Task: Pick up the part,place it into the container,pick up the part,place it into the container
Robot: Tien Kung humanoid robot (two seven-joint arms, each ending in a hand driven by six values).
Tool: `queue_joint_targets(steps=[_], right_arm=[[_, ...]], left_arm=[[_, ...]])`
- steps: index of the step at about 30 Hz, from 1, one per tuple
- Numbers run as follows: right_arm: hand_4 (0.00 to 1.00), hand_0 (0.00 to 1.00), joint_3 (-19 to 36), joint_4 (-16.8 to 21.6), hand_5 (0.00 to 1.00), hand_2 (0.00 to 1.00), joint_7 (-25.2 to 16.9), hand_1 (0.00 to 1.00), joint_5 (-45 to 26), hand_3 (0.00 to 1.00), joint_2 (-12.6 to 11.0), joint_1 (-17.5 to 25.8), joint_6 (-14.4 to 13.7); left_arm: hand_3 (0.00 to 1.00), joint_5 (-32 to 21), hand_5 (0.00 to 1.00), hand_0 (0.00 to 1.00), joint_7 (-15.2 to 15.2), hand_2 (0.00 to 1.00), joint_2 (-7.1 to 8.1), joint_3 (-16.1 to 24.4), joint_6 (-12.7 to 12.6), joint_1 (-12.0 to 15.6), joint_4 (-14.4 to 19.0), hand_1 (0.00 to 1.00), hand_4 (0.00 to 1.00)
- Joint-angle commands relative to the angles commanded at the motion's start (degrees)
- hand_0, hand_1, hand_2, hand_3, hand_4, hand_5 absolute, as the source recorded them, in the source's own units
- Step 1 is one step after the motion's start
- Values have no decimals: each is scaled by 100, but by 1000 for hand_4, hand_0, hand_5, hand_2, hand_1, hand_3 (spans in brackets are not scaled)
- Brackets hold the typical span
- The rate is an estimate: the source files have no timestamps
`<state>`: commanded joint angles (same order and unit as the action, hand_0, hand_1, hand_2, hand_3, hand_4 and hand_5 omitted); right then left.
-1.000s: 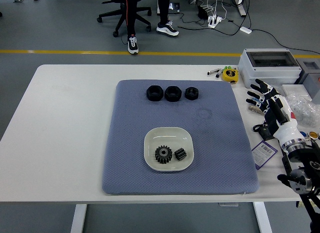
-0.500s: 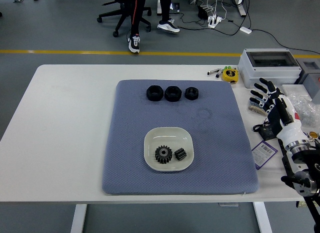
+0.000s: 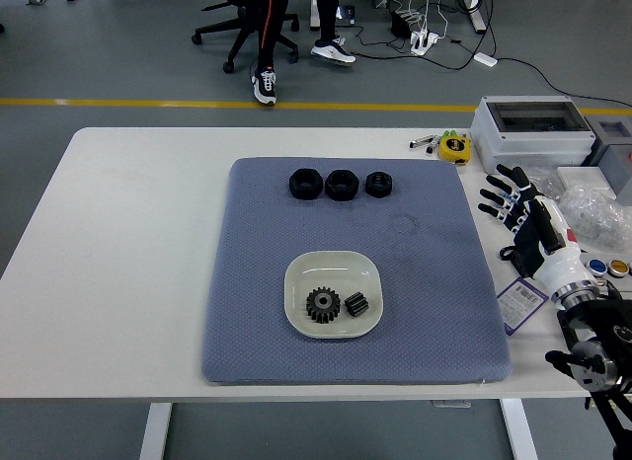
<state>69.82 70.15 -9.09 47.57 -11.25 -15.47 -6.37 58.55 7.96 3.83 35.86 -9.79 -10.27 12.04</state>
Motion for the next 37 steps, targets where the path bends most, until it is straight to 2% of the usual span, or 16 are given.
queue_joint_targets(steps=[6,13,17,21,22,23,30,37], right_arm=[[998,772,-174,20,816,859,-10,784,-33,845,14,2,-62],[998,774,-289,169,816,857,-33,782,-55,847,-75,12,-33],[998,772,-283,298,815,854,44,781,119,865,-102,91,-109],[998,772,-214,358,815,854,114,781,301,865,-97,153,-226],[998,772,-177,372,812,857,118,783,361,915,-104,168,-254],[998,772,-147,383,812,857,119,783,394,915,-109,180,-269],[998,773,144,509,805,861,140,785,553,925,-127,359,-285],[998,775,464,623,803,864,181,786,1092,913,-117,678,-239]], left_arm=[[560,-144,579,706,-8,650,15,-62,-22,32,3,686,635],[558,-264,579,706,-61,648,50,-117,-20,32,-16,685,636],[558,-367,579,706,-82,661,49,-164,-54,27,-23,693,637],[558,-317,579,706,-67,661,38,-167,-43,7,-17,693,637],[558,-309,578,705,-63,665,38,-186,-36,2,-11,696,639],[558,-293,578,705,-58,665,38,-188,-29,0,-7,696,639],[558,-91,579,705,-23,665,39,-141,11,-20,12,696,640],[558,6,580,709,-7,667,48,-124,18,-52,18,699,640]])
